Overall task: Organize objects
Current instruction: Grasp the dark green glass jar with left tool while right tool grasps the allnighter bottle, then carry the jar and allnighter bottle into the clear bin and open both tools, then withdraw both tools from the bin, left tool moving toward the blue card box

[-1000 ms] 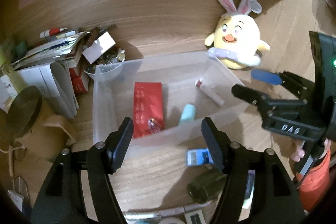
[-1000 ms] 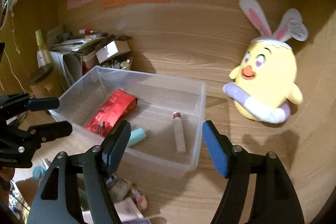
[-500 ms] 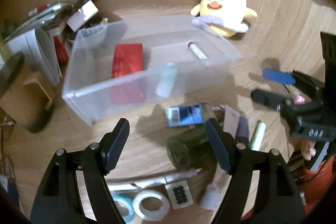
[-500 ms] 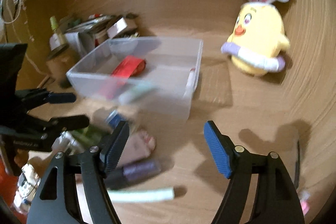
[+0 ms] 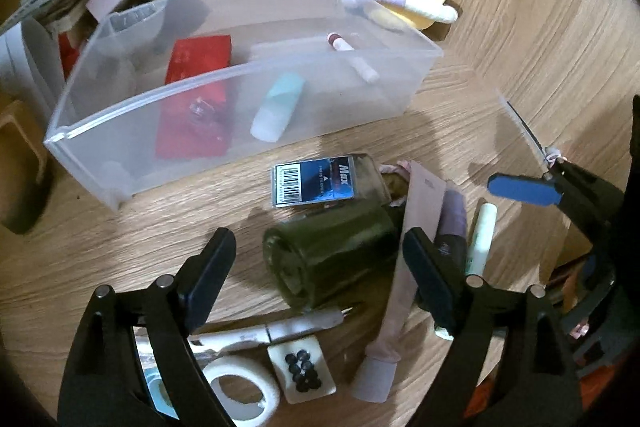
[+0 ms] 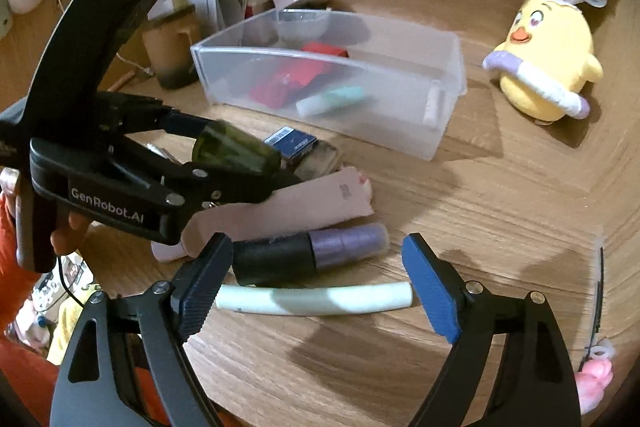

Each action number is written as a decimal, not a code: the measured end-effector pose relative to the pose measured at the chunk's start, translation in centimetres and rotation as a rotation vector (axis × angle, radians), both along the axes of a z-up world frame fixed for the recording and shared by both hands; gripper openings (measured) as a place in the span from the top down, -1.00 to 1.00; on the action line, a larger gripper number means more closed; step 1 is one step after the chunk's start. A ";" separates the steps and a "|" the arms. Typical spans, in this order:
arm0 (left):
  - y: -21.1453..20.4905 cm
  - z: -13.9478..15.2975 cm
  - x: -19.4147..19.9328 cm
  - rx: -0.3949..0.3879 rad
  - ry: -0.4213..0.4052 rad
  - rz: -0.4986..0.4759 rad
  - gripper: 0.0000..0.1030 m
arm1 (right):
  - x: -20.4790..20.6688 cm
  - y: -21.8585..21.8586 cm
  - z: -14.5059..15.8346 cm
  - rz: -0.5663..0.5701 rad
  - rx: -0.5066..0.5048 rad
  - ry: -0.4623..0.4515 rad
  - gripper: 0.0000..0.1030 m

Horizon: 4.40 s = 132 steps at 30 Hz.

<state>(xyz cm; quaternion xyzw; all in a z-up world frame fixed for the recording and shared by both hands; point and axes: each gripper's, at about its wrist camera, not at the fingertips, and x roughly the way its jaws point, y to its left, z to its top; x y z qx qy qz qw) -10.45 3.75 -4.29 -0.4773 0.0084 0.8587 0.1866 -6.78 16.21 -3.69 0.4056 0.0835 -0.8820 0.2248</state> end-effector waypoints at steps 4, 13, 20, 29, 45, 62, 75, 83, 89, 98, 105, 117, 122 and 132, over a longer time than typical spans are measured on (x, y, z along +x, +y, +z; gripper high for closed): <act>-0.1 -0.3 -0.4 0.028 -0.010 0.004 -0.66 | -0.7 -0.1 -0.4 0.003 -0.021 -0.027 -0.66; -0.8 -0.1 -0.6 0.086 0.007 0.020 -0.24 | -0.9 0.9 -0.2 -0.017 -0.106 -0.079 -0.67; -2.2 0.9 0.1 0.068 0.058 0.089 -0.24 | -0.6 0.0 -0.5 -0.007 -0.074 -0.076 -0.87; -5.0 2.8 1.3 0.089 0.119 0.176 -0.24 | -0.6 -1.0 -1.1 -0.003 0.007 -0.031 -0.85; -7.3 6.1 1.9 0.107 0.233 0.248 -0.24 | -1.2 -0.3 1.8 -0.056 -0.034 0.060 -0.75; -7.8 10.5 0.3 0.076 0.376 0.294 -0.24 | -6.5 0.0 7.8 -0.125 -0.115 0.207 -0.75; -8.3 9.6 -3.4 0.022 0.351 0.330 -0.24 | -11.7 -1.2 7.7 -0.172 -0.087 0.183 -0.75; -7.5 7.1 -5.7 -0.020 0.282 0.310 -0.24 | -14.8 -1.7 5.0 -0.189 -0.063 0.096 -0.75; -7.7 6.0 -6.8 -0.020 0.244 0.313 -0.24 | -15.8 -2.1 3.8 -0.193 -0.046 0.070 -0.75; -6.7 5.3 -7.3 -0.043 0.230 0.276 -0.24 | -16.4 -3.4 3.1 -0.173 0.011 0.079 -0.75; -6.4 5.1 -7.4 -0.041 0.216 0.272 -0.24 | -16.7 -3.5 2.7 -0.171 0.019 0.059 -0.76; -6.4 6.8 -5.6 -0.008 0.230 0.262 -0.31 | -14.5 -3.4 4.3 -0.168 0.056 0.119 -0.77; -5.9 7.9 -3.8 -0.018 0.271 0.256 -0.51 | -12.4 -2.5 5.5 -0.167 0.050 0.156 -0.78; -4.5 7.3 -1.3 -0.042 0.251 0.205 -0.54 | -7.7 0.4 6.3 -0.169 0.010 0.178 -0.84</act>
